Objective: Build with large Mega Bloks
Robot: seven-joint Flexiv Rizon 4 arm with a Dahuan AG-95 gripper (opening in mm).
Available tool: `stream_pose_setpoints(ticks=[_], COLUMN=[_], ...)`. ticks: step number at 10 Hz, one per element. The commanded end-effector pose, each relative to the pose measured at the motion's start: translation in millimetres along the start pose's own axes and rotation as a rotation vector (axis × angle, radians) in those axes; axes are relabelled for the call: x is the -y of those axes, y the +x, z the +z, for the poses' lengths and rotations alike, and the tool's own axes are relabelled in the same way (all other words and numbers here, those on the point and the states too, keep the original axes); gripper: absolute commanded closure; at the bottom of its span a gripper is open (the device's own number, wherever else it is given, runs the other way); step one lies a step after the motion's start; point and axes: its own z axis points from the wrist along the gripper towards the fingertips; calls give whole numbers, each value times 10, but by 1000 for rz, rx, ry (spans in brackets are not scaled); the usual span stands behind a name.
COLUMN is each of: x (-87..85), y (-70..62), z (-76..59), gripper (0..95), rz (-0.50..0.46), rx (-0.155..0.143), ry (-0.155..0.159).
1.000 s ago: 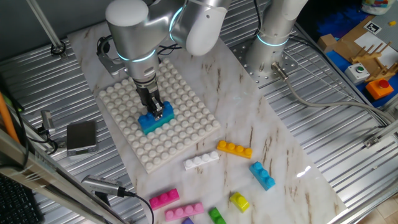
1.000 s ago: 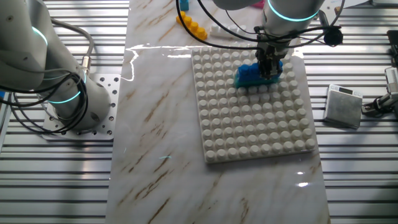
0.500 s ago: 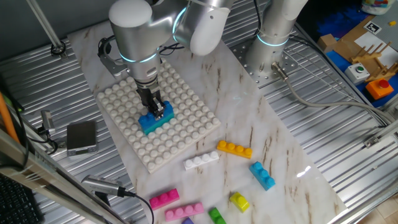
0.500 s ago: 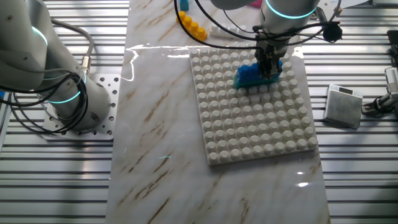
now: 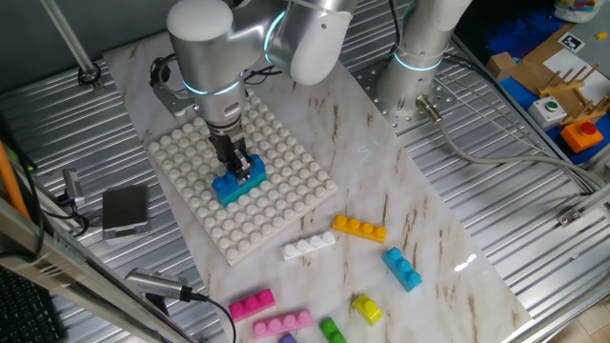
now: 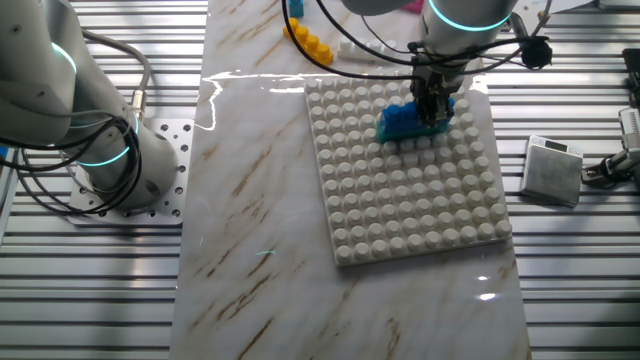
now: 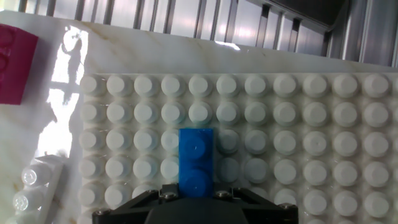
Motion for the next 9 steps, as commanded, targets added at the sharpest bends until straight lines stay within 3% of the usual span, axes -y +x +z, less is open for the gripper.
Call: stream_pose_setpoints(ticks=[1,4,9], x=[6,7,10], y=[4,3,1], z=[64,68,76], gripper=[950,950,950], rz=[-11,-34,-43], rx=[6,15,22], ry=[14,31,33])
